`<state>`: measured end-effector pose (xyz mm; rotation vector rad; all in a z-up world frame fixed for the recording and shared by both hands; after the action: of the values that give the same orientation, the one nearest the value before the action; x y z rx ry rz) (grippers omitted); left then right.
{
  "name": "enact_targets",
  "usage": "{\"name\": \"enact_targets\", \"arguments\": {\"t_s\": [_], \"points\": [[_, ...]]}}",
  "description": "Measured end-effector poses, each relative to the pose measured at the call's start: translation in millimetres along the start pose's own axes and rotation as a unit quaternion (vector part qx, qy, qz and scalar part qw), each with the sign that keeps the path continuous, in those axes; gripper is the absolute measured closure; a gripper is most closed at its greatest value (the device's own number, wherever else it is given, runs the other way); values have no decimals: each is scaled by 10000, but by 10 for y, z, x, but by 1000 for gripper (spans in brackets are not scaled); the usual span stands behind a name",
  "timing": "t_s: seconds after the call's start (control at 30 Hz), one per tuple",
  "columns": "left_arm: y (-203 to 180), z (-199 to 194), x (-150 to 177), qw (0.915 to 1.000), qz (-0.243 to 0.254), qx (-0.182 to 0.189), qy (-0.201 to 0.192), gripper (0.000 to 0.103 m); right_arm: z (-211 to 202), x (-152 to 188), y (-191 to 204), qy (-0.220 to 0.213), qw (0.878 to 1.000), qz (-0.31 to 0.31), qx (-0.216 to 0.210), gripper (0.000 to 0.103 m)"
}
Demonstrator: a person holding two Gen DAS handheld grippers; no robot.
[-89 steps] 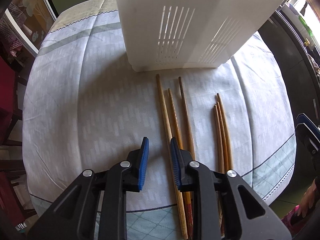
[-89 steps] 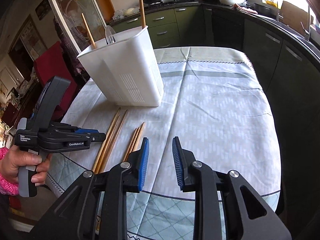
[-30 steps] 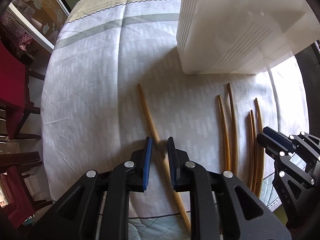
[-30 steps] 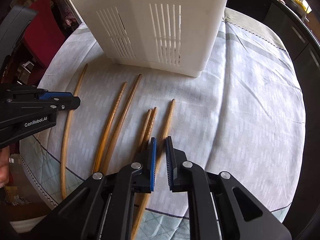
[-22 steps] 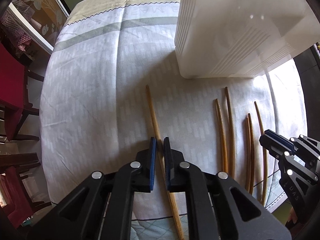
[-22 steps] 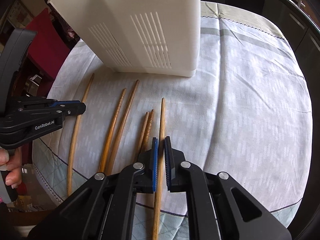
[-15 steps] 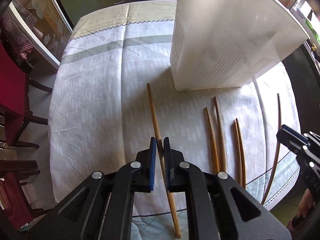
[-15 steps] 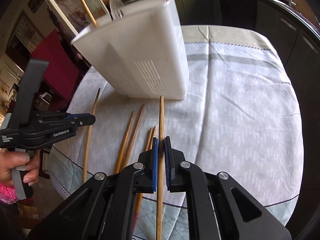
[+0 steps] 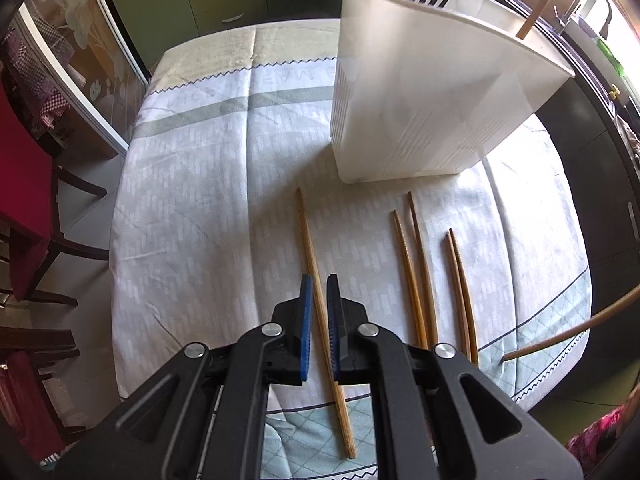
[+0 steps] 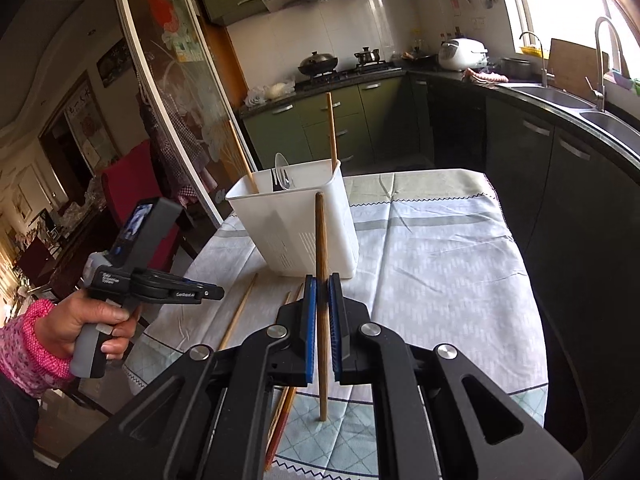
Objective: Organize utensils
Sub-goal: 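Lift the chopstick upright with the left tool while the right tool lifts its chopstick toward the caddy, then lower the left tool's chopstick into the caddy while the right tool drops its chopstick in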
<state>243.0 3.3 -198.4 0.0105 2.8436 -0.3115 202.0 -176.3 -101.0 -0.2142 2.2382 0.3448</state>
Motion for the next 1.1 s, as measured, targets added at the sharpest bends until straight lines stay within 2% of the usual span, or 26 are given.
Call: {"name": "enact_targets", "arguments": {"t_s": [0.23,0.47,0.63,0.77,0.97,1.1], "points": [[83,403,-27,9986,-331,-5,421,96,-280,169,44,-79,9998,46,-166,96],[129,521,-166,9978,-432,-414,301,95,-320,214,72,-64,9996,77,-280,96],[134,552,-215,9971,-430,-518,347,95,-341,219,63,-62,9993,87,-345,96],[101,546,-214,9975,-433,-428,367,97,-372,214,44,-80,9993,107,-355,96],[35,220,-244,9993,-229,-288,-83,97,-387,189,19,-119,9992,149,-353,96],[-87,-280,-246,9971,10,-168,-738,97,-411,174,-18,-199,9992,184,-298,96]]}}
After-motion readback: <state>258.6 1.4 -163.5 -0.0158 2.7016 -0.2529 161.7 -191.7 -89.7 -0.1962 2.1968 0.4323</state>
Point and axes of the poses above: each gripper's, at about its wrist camera, not at the fingertips, and z roughly the way its jaws point, y to its left, x to its underside, the point moved 9 cm from there along z, roughly the way its jaws point, and after that the axes turned 10 degrees about x, right-handed, at the moved point
